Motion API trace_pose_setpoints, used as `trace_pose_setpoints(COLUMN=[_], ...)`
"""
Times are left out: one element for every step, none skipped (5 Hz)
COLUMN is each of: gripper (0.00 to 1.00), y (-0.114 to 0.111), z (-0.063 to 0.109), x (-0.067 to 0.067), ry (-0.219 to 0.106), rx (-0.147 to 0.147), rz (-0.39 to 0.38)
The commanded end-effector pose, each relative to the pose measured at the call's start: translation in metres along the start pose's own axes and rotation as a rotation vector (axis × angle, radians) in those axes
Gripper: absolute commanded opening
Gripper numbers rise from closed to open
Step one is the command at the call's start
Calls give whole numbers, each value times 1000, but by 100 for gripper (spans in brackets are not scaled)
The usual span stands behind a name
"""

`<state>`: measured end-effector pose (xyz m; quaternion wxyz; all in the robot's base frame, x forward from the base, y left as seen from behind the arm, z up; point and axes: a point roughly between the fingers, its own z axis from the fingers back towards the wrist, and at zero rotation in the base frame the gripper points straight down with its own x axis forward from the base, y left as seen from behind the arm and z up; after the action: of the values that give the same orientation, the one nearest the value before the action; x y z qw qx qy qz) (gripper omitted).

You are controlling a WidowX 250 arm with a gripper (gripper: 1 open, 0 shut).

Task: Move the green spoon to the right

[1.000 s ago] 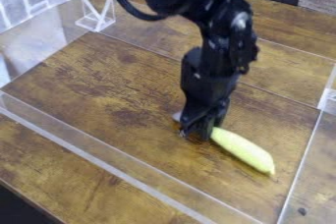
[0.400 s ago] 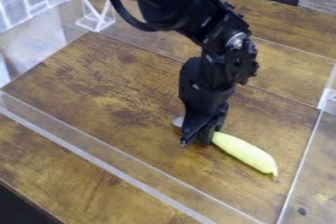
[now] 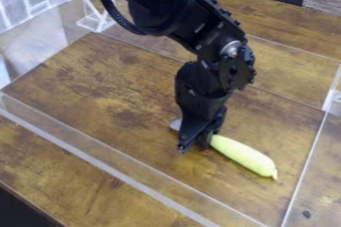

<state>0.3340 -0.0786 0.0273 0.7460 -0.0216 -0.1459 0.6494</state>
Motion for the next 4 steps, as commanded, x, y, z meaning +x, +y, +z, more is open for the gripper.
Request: trace_pose_setpoints(gripper=[0,0,0,0], y=[-3,-2,3,5], z=[11,12,14,16], x=[7,8,5,0], ry=[1,-9,-52,-82], rx=[-50,-73,-88,-110], rz=[-77,-151,-174,-194])
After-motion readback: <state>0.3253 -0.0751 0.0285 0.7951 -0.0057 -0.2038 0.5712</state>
